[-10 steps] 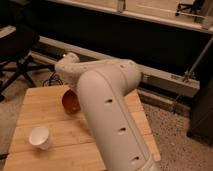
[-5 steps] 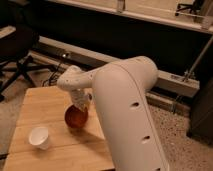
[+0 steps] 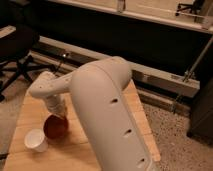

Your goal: Drag the ceramic bowl in a circle

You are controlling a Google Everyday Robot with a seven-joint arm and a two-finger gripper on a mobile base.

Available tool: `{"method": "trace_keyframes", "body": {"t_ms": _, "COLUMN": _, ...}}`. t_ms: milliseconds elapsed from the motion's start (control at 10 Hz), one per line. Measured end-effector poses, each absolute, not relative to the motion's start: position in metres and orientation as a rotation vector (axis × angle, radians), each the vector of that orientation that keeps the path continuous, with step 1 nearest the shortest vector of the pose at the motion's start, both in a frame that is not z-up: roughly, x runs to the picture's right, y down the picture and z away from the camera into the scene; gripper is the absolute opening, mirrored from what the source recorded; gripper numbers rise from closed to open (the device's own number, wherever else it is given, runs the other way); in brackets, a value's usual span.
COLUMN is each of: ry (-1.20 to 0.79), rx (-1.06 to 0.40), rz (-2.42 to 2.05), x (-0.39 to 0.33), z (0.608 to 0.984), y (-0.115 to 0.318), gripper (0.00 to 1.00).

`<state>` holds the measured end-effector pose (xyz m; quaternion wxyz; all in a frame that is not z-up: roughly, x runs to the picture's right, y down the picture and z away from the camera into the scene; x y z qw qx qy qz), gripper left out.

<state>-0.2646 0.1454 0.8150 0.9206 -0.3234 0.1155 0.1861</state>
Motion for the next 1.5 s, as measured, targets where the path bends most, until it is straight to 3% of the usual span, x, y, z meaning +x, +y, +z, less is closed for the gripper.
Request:
{"method": "trace_keyframes", "body": {"t_ms": 400, "ry": 0.17, "rx": -0.587, "rz": 0.319, "x": -0.325, "z": 0.846, "y": 0.086, "gripper": 0.0}}
{"method": "trace_keyframes", "body": {"t_ms": 800, "ry": 0.242, "rx": -0.545, "rz": 0.49, "x": -0.273, "z": 0.892, "y": 0.029, "gripper": 0.0}}
{"method": "trace_keyframes", "body": {"t_ms": 1200, "ry": 0.369, "rx": -0.563, "rz": 0.681, "x": -0.168, "z": 0.903, "y": 0.036, "gripper": 0.0}}
{"method": "trace_keyframes", "body": {"t_ms": 1500, "ry": 0.451, "rx": -0.603, "rz": 0.663, "x": -0.121, "z": 0.879, "y": 0.081, "gripper": 0.0}}
